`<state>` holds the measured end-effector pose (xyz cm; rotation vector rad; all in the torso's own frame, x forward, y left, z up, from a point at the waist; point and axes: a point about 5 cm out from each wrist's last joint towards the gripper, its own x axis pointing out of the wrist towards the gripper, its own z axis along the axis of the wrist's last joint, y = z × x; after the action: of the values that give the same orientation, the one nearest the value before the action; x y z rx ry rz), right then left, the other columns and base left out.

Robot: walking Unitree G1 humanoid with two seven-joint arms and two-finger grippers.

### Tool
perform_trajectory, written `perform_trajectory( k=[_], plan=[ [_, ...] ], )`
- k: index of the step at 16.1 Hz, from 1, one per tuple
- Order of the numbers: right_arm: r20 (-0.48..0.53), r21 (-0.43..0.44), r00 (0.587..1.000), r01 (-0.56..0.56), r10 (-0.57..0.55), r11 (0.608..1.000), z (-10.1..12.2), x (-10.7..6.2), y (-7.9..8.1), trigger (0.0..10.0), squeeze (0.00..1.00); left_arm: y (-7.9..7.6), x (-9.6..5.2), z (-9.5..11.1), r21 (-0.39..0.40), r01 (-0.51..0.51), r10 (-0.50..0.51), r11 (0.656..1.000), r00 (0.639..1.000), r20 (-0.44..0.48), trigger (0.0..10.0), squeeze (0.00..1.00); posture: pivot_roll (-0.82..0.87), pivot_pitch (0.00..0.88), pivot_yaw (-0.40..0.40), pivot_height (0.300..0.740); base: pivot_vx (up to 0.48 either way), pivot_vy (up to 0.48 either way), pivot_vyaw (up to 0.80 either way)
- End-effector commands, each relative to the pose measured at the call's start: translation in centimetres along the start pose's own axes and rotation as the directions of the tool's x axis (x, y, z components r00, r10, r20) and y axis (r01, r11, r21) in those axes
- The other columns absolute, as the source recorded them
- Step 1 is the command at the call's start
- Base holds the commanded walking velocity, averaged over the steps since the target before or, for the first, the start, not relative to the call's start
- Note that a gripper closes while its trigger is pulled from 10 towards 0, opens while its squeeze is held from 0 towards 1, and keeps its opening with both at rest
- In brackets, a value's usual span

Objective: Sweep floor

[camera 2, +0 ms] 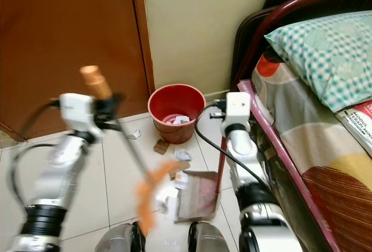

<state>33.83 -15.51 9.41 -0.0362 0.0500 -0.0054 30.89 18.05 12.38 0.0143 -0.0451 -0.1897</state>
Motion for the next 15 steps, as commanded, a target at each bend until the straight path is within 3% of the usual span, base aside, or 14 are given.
perform_trajectory(
  k=[1, 2, 5, 7, 10, 13, 15],
  plan=[
    [0.026, 0.022, 0.999, -0.023, 0.022, 0.999, 0.5, -0.2, 0.4, 10.0, 0.0, 0.6, -0.2, -0.1, 0.032, -0.025, 0.025, 0.999, 1.0, -0.002, 10.0, 0.0, -0.01, 0.111, -0.053, 0.74, 0.0, 0.0, 0.0],
    [0.024, 0.02, 0.999, -0.025, 0.025, 0.999, 0.3, -0.5, 0.3, 10.0, 0.0, 0.7, -0.4, -0.4, 0.033, -0.029, 0.029, 0.999, 1.0, -0.011, 10.0, 0.0, -0.01, 0.111, -0.052, 0.74, 0.0, 0.0, 0.0],
    [-0.022, -0.005, 1.0, -0.012, 0.012, 1.0, -1.0, -1.2, -0.2, 10.0, 0.0, -1.5, -0.4, -0.8, -0.015, 0.044, -0.044, 0.999, 0.999, -0.013, 10.0, 0.0, -0.02, 0.112, -0.053, 0.74, 0.0, 0.0, 0.0],
    [-0.037, -0.027, 0.999, -0.01, 0.009, 1.0, -1.1, -1.2, 0.0, 10.0, 0.0, -5.1, 0.1, 0.2, -0.098, 0.218, -0.217, 0.971, 0.976, 0.024, 10.0, 0.0, -0.02, 0.115, -0.054, 0.74, 0.0, 0.0, 0.0],
    [-0.035, -0.042, 0.999, -0.008, 0.007, 0.999, -0.9, -1.1, 0.0, 10.0, 0.0, -7.6, 0.0, 1.9, -0.187, 0.349, -0.342, 0.918, 0.937, 0.071, 10.0, 0.0, -0.02, 0.118, -0.051, 0.74, 0.0, 0.0, 0.0],
    [-0.043, -0.052, 0.999, -0.006, 0.004, 0.999, -1.2, -1.2, 0.0, 10.0, 0.0, -6.4, 0.0, 2.4, -0.225, 0.307, -0.299, 0.925, 0.952, 0.07, 10.0, 0.0, -0.01, 0.122, -0.049, 0.74, 0.0, 0.0, 0.0],
    [-0.05, -0.063, 0.999, -0.011, 0.007, 0.998, -1.4, -1.3, 0.2, 10.0, 0.0, -4.6, -0.3, 2.5, -0.281, 0.237, -0.231, 0.93, 0.971, 0.057, 10.0, 0.0, -0.01, 0.122, -0.049, 0.74, 0.0, 0.0, 0.0]
  ],
)
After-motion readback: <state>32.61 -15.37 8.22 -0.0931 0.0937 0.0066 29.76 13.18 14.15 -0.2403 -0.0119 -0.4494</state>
